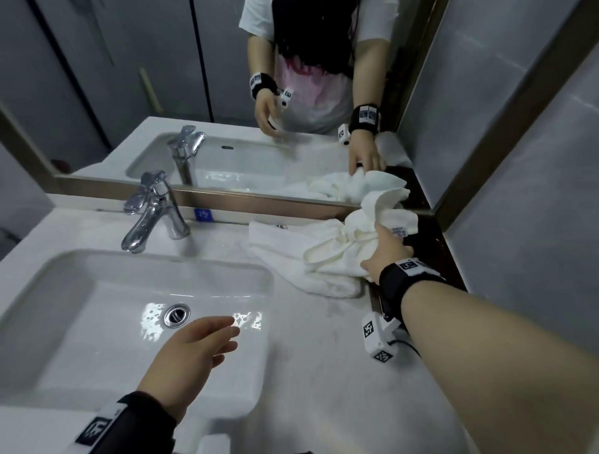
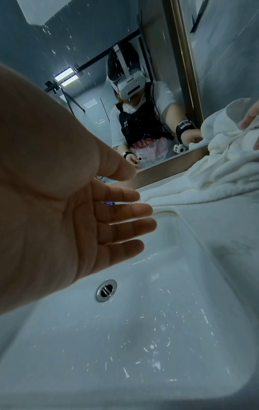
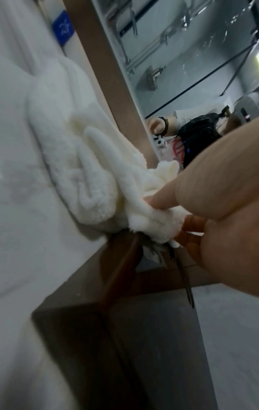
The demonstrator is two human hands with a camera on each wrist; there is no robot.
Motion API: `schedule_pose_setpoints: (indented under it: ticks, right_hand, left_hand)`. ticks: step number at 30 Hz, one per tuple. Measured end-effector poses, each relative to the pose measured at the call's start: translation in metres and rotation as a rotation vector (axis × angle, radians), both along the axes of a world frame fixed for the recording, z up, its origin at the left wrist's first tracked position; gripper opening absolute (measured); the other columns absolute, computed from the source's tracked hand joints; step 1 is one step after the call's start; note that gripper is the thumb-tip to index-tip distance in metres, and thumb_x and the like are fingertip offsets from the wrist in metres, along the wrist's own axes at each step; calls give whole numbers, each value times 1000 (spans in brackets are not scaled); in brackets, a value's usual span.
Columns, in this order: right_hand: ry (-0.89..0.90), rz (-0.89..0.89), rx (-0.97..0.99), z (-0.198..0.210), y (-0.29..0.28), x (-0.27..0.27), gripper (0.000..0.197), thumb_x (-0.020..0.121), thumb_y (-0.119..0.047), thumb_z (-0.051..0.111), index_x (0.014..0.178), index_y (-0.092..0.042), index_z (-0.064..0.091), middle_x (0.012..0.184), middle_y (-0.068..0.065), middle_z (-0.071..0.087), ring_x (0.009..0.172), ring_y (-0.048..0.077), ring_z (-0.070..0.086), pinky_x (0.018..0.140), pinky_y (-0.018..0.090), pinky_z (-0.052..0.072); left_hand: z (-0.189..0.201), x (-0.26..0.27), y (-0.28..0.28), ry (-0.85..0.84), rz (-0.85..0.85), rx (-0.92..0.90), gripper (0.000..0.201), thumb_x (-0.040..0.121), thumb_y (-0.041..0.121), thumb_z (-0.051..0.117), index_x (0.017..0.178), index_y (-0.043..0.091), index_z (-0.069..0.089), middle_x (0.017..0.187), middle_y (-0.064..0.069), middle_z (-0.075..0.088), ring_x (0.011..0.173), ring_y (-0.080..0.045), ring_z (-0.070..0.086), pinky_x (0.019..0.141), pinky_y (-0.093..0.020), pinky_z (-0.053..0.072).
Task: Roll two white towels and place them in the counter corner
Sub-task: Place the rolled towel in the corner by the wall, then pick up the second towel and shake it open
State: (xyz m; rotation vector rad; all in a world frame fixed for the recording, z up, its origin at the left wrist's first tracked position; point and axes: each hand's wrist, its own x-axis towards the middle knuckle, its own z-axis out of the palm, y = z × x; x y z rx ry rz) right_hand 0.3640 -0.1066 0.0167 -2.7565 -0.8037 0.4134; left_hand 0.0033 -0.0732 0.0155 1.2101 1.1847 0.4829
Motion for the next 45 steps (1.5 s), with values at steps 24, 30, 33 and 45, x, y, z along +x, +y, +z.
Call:
schedule_pose_setpoints:
  ticks: [24, 30, 33, 45]
  right_hand:
    - [409, 250, 824, 78, -112, -117, 43, 92, -8, 55, 92, -50, 64, 115, -12, 59, 103, -7, 54, 79, 1, 38]
    - [512, 265, 817, 70, -122, -172, 37, 90, 0, 54, 94, -34, 67, 110, -5, 54, 110, 11, 52, 75, 12, 47]
    - [575, 215, 826, 61, -131, -183, 20, 85, -7, 67, 93, -25, 70, 108, -3, 54, 104, 10, 56, 82, 12, 44]
    - [580, 46, 844, 44, -144, -192, 36, 79, -31, 71, 111, -46, 64, 113, -16, 65, 101, 2, 63, 91, 30, 51]
  left_hand:
    - [60, 59, -1, -113, -332, 213, 66, 61, 63, 72, 121, 71, 45, 121, 18, 60, 103, -13, 68, 81, -42, 59]
    - [68, 79, -20, -203, -526, 157, 40, 84, 48, 67, 120, 59, 55, 106, 15, 69, 94, -22, 72, 74, -54, 61]
    - [61, 73, -25, -173, -502, 260, 10, 93, 28, 60, 96, 30, 69, 89, -8, 73, 81, -25, 69, 75, -61, 57]
    - [65, 45, -32, -312, -541, 406, 24, 98, 38, 51, 86, 20, 62, 65, 10, 59, 58, -7, 54, 52, -23, 45]
